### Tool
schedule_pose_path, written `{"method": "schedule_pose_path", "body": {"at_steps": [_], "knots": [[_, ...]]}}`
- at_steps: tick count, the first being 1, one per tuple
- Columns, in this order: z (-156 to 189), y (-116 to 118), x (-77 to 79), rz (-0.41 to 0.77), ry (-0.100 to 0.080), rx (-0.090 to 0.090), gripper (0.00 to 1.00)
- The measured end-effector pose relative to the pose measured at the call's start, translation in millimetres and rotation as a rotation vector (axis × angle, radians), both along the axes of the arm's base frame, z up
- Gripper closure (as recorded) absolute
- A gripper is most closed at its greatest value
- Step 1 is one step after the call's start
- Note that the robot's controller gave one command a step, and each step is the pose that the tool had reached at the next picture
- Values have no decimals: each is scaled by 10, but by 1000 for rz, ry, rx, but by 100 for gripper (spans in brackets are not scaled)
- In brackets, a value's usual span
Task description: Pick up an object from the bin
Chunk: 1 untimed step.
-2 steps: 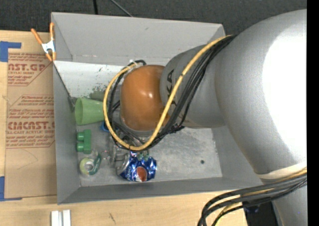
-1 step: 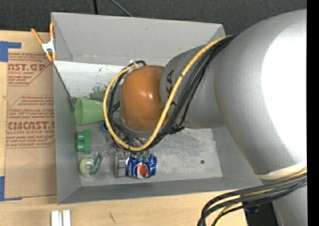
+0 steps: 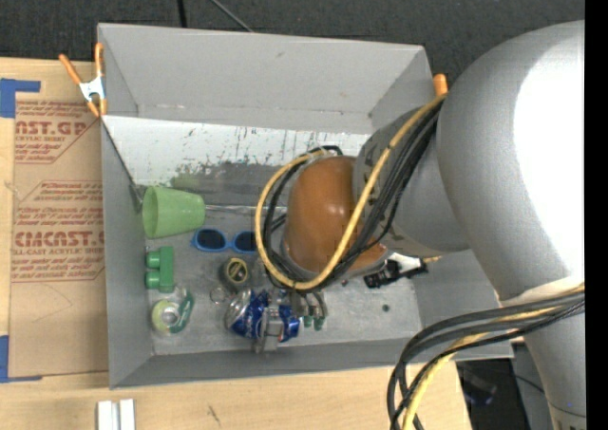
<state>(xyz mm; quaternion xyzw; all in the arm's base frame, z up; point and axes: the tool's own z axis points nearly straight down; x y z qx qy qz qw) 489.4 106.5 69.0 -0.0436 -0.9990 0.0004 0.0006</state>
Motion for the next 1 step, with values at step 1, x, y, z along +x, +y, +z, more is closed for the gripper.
{"method": "schedule_pose_path", "body": {"at_steps": [1], "knots": [[2, 22, -2, 4, 1, 2, 100]]}}
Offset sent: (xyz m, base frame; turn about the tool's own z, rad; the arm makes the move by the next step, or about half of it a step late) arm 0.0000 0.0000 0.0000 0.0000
